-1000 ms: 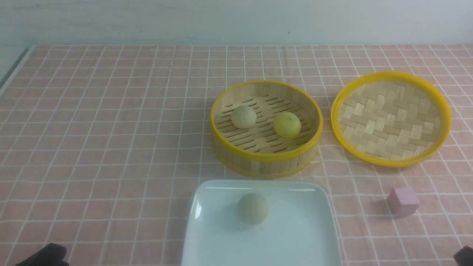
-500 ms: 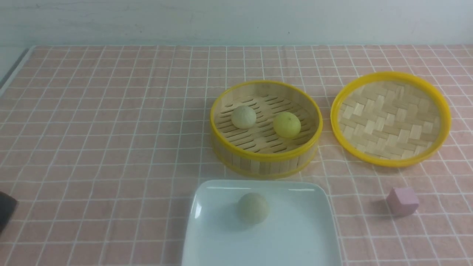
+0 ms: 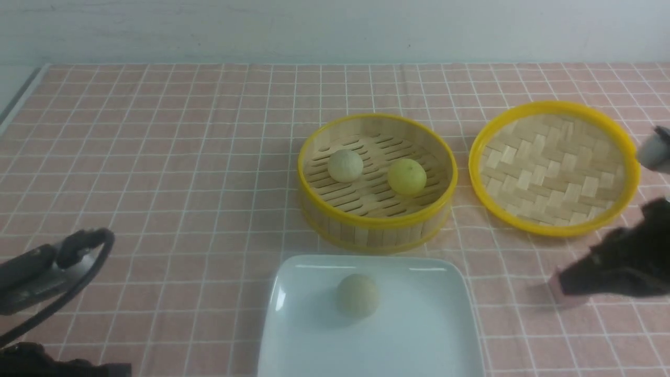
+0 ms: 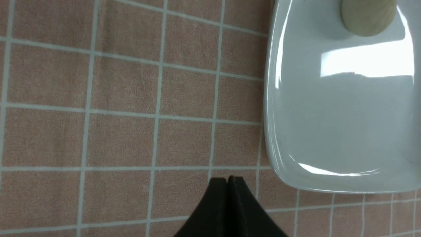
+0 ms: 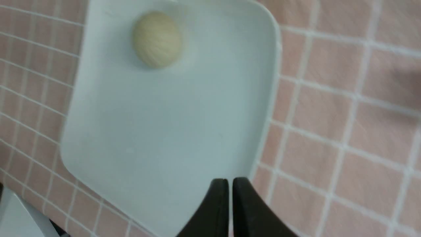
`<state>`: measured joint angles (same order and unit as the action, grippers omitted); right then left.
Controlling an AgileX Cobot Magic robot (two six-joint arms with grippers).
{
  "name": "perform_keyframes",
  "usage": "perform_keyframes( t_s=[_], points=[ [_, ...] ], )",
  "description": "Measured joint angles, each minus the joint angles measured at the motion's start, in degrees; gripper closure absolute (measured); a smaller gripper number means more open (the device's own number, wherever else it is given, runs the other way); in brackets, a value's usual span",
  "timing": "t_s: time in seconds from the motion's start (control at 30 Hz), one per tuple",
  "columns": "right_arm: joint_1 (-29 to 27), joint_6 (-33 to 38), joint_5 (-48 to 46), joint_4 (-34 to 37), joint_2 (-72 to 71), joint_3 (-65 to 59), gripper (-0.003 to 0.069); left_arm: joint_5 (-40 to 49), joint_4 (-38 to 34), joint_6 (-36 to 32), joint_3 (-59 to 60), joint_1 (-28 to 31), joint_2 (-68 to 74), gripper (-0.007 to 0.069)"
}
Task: Put the steamed buns into the plate on the pink tablecloth.
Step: 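Reach toward a bun in the bamboo steamer with the right gripper, then move the steamed bun from the bamboo steamer onto the white plate with the right gripper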
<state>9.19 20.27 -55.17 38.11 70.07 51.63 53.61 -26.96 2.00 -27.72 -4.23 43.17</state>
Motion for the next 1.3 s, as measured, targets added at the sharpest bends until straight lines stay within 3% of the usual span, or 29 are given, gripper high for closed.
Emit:
perform_keyframes(
  t_s=[0.07, 0.27, 0.4, 0.57, 0.73, 0.97, 1.07, 1.3],
  points=[
    [1.8, 1.2, 2.4, 0.8, 2.4, 2.1, 0.0583, -0.4, 0.0, -0.2, 0.0, 0.0, 0.5, 0.0621],
    [9.9, 2.5, 13.2, -4.7, 19.8, 15.4, 0.0376, -2.8, -0.1, -0.4, -0.1, 0.0, 0.8, 0.0612],
    [11.5, 0.5, 17.5, -11.2, 28.7, 24.0, 0.0323, -3.7, -0.1, -0.4, -0.1, 0.0, 0.8, 0.0606],
    [11.7, -0.9, 27.2, -15.2, 38.2, 31.2, 0.0316, -4.0, -0.1, -0.4, -0.1, 0.0, 0.9, 0.0599],
    [11.7, -1.0, 33.2, -15.2, 45.7, 32.3, 0.0347, -4.4, -0.1, -0.4, -0.1, 0.0, 0.9, 0.0592],
    [11.7, -1.0, 30.9, -14.8, 45.3, 32.4, 0.0545, -4.8, -0.1, -0.4, -0.1, 0.0, 0.9, 0.0585],
    [11.7, -1.0, 27.0, -14.8, 41.3, 32.3, 0.0641, -5.1, -0.1, -0.4, -0.1, 0.0, 0.9, 0.0582],
    [11.8, -4.8, 9.8, -14.6, 21.3, 31.6, 0.0650, -5.1, 0.0, -0.4, -0.1, 0.0, 0.9, 0.0572]
  ],
)
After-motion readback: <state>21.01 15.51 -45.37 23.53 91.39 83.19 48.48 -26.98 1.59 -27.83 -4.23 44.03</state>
